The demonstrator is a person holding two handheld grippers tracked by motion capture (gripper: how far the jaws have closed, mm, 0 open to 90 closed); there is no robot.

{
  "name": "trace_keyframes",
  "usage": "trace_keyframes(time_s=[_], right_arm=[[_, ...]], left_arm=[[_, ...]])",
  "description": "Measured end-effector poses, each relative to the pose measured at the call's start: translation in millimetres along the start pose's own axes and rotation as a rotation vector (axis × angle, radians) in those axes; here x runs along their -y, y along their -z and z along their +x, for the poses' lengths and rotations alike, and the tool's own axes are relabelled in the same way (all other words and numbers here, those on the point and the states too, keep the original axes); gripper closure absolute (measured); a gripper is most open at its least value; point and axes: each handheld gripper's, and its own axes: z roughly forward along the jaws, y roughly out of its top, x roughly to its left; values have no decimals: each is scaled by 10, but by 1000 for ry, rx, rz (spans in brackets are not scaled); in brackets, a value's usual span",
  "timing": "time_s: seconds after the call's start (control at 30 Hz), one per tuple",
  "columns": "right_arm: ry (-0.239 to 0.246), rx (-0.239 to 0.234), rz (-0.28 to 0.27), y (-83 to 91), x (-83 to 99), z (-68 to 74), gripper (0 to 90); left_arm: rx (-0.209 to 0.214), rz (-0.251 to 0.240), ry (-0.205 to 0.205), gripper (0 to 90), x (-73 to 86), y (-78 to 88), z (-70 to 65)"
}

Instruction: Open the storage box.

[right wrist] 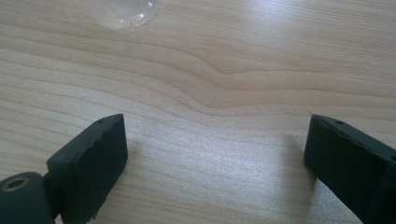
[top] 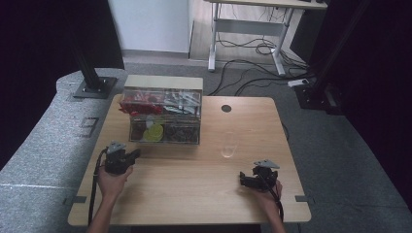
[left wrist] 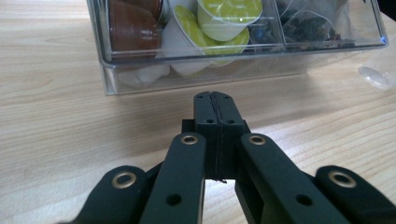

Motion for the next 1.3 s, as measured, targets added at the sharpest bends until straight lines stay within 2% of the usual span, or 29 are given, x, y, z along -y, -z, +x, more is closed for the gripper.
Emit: trace_keyframes(time_s=[0.1,0.17,0.33,0.5,0.7,1.3], right_arm=[[1,0,-2,2,1,0,73],[0,0,-5,5,2,-1,84],[-1,2,-8,7,3,-3,94],[-1,2,-8,8,3,-3,97],[-1,3,-9,7,3,-4,99],[-3,1,-9,9,1,-1,105]], left_arm=[[-1,11,-2,900,-28,-45,11],[7,12,19,900,-40,-83,44],[-10,24,43,900,-47,-161,112],[-20,20,26,900,-99,-205,101],[-26,53,-8,900,-166,-314,68],[-23,51,-13,900,-177,-286,40]])
